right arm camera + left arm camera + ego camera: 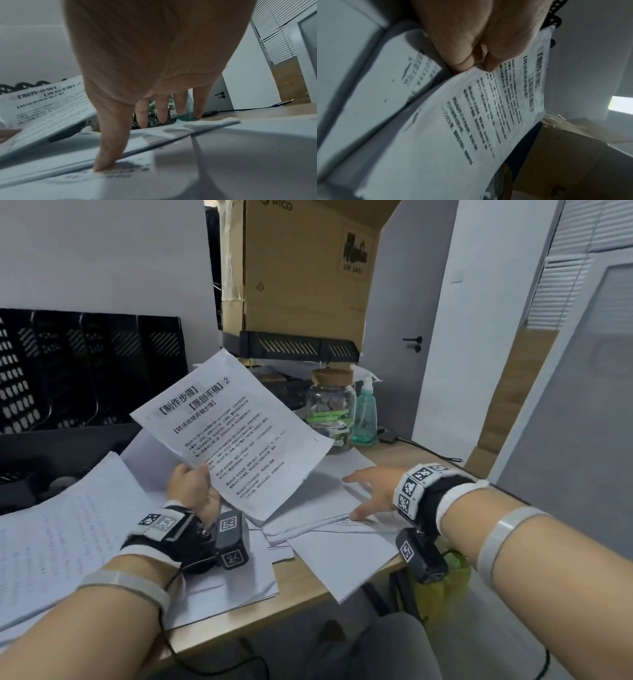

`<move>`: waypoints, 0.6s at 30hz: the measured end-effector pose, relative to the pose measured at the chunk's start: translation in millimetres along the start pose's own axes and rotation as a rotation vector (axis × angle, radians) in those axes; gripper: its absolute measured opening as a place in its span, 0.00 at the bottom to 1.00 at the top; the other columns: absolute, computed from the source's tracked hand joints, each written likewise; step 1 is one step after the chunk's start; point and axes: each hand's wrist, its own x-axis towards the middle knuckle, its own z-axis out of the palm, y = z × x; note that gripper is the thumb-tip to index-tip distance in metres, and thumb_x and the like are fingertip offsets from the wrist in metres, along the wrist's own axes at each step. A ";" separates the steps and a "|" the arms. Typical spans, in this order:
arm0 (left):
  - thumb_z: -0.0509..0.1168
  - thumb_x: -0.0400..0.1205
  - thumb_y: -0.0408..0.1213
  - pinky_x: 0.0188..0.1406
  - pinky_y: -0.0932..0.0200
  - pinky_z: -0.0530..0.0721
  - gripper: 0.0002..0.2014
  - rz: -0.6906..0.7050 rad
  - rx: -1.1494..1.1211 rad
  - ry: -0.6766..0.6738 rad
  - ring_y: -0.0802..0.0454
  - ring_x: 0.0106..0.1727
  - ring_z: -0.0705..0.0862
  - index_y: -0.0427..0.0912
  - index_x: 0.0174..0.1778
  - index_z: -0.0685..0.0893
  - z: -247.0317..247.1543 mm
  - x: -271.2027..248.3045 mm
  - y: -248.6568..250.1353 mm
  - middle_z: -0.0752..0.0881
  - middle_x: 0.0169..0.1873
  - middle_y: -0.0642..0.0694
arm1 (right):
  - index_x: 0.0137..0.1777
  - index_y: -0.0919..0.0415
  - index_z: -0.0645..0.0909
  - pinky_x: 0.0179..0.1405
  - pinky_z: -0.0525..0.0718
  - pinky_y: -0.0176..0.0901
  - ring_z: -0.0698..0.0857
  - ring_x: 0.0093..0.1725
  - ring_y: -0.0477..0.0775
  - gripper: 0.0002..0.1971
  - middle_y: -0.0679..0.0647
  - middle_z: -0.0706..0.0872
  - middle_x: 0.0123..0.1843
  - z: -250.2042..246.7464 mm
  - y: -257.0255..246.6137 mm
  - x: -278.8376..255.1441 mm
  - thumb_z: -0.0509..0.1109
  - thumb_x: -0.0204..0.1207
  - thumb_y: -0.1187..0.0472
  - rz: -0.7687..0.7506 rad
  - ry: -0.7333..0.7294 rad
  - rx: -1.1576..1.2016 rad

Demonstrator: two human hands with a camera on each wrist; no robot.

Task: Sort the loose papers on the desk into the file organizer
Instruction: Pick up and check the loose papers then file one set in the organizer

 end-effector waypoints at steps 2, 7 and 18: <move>0.54 0.90 0.27 0.65 0.31 0.85 0.11 0.011 -0.029 0.004 0.36 0.61 0.90 0.42 0.62 0.79 -4.7 3.7 -0.5 0.87 0.66 0.35 | 0.85 0.44 0.61 0.77 0.74 0.53 0.76 0.77 0.57 0.47 0.50 0.73 0.82 1.7 -2.8 6.4 0.76 0.68 0.34 -0.006 -0.001 0.019; 0.57 0.87 0.27 0.65 0.33 0.85 0.12 0.031 -0.003 0.077 0.32 0.63 0.89 0.42 0.61 0.81 -14.6 15.7 -1.6 0.88 0.64 0.33 | 0.79 0.48 0.74 0.69 0.82 0.50 0.84 0.67 0.56 0.40 0.53 0.85 0.71 -2.4 -11.9 11.7 0.75 0.69 0.34 -0.036 0.058 -0.060; 0.56 0.90 0.28 0.59 0.52 0.81 0.13 0.107 0.074 0.201 0.44 0.58 0.83 0.34 0.68 0.78 -5.4 -13.5 8.4 0.84 0.49 0.43 | 0.62 0.47 0.86 0.40 0.81 0.39 0.87 0.51 0.57 0.16 0.48 0.88 0.52 -7.5 -26.5 1.1 0.67 0.78 0.62 -0.006 0.147 -0.318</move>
